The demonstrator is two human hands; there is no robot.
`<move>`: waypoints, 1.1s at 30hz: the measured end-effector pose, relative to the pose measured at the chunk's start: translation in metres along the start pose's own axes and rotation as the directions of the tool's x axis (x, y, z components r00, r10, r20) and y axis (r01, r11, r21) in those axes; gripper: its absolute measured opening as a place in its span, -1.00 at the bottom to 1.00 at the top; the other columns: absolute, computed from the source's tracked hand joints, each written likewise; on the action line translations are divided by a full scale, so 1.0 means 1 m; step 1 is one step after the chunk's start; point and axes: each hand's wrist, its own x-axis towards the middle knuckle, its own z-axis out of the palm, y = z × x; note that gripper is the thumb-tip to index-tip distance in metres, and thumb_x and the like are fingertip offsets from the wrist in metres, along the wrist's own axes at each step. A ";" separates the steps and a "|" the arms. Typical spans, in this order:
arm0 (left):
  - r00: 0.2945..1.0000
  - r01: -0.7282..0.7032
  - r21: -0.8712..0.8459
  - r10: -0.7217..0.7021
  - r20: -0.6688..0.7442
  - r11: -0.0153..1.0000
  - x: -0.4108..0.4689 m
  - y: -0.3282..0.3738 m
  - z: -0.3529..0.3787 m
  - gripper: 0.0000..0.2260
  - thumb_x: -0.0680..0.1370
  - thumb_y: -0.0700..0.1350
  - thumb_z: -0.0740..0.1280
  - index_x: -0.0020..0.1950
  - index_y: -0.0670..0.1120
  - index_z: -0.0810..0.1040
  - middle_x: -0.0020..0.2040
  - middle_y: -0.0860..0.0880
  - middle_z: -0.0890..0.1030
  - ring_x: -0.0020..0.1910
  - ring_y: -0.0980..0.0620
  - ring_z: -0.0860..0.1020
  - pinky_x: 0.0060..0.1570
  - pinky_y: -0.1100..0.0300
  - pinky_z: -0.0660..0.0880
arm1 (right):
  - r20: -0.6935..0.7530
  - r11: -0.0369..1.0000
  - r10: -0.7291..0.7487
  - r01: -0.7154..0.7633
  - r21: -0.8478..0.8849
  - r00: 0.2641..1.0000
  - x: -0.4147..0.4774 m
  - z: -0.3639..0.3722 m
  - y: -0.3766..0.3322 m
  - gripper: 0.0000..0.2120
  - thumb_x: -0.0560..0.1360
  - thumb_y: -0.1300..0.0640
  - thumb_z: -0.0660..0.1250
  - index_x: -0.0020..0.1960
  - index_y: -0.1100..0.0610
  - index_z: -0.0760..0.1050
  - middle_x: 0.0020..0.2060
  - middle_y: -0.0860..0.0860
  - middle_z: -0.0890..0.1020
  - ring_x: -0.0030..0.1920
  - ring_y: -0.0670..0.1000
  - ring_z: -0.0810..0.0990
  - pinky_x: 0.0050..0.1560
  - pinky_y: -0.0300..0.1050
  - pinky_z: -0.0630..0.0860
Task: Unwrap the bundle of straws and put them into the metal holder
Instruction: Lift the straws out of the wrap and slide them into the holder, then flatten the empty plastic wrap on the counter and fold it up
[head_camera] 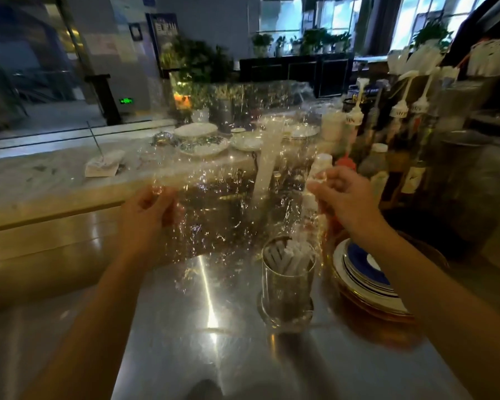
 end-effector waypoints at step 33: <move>0.838 0.490 0.131 -0.423 -0.345 0.862 -0.130 -0.185 -0.112 -0.95 0.48 -0.21 0.36 -0.18 -0.16 0.58 -0.35 -0.24 0.59 -0.41 -0.12 0.52 -0.40 0.15 0.52 | 0.376 0.646 -0.040 0.311 -0.697 0.926 -0.038 0.033 0.106 -0.46 0.50 -0.20 0.11 0.38 0.06 0.23 0.38 0.05 0.38 0.38 0.01 0.28 0.27 -0.15 0.08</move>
